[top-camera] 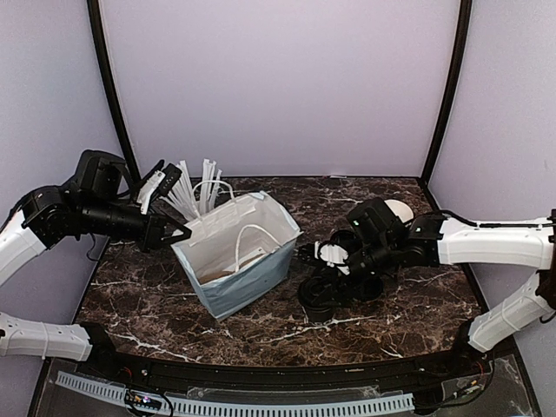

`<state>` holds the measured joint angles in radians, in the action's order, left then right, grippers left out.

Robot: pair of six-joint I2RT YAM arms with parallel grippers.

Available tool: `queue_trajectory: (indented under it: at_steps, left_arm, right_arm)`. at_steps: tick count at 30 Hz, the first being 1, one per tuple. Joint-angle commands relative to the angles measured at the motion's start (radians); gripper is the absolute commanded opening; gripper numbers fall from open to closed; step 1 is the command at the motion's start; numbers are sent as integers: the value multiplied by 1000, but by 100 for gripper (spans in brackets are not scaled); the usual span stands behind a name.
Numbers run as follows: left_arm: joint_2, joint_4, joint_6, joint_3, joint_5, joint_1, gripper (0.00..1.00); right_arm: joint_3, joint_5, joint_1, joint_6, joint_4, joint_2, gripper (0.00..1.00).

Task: Pack the takeout coffee

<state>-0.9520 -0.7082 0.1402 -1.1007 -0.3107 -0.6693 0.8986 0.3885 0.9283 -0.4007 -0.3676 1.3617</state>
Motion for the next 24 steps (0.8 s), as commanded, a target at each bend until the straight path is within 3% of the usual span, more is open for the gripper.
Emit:
queue_trajectory:
  at_steps: [1, 3, 5, 12, 24]
  left_arm:
    - [-16, -43, 14, -71, -48, 13, 0]
    - [-29, -62, 17, -95, -54, 16, 0]
    - [-41, -79, 20, -124, -54, 21, 0]
    - [-82, -133, -3, -197, -48, 30, 0]
    - [-121, -306, 42, -500, -46, 36, 0]
  right_arm:
    - [148, 12, -12, -54, -102, 2, 74]
    - [209, 24, -12, -85, -171, 1, 90]
    - [249, 27, -11, -118, -224, 0, 96]
    - [173, 15, -13, -145, -204, -41, 96]
    - [420, -28, -13, -230, -430, -66, 96]
